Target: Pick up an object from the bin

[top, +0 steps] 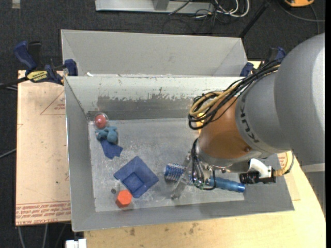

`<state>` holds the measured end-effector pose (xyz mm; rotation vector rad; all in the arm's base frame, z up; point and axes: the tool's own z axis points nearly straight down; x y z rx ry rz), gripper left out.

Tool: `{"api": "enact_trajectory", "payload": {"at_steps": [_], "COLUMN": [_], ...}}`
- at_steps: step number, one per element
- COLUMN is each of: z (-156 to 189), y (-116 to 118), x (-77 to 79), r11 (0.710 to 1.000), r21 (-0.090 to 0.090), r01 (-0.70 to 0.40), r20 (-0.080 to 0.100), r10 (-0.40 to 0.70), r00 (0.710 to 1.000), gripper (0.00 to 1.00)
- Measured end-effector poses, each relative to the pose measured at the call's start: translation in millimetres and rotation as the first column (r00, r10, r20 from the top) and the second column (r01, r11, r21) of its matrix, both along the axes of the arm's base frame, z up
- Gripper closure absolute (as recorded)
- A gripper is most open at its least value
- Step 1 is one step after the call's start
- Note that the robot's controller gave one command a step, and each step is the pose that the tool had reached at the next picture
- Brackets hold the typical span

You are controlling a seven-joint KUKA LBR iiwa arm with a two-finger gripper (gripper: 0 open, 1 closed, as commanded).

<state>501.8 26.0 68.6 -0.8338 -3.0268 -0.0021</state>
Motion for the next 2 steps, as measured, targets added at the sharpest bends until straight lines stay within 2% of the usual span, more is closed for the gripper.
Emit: {"api": "enact_trajectory", "payload": {"at_steps": [1,2], "z": [0.0,113.2], "y": [0.1,0.6], "x": [0.1,1.7], "r11": [1.000,1.000], "r21": [0.000,-0.001], "r01": [-0.001,-0.005], "r20": [0.000,0.009], "r10": [0.001,0.005], "r00": [1.000,1.000], "gripper": [1.00,1.00]}}
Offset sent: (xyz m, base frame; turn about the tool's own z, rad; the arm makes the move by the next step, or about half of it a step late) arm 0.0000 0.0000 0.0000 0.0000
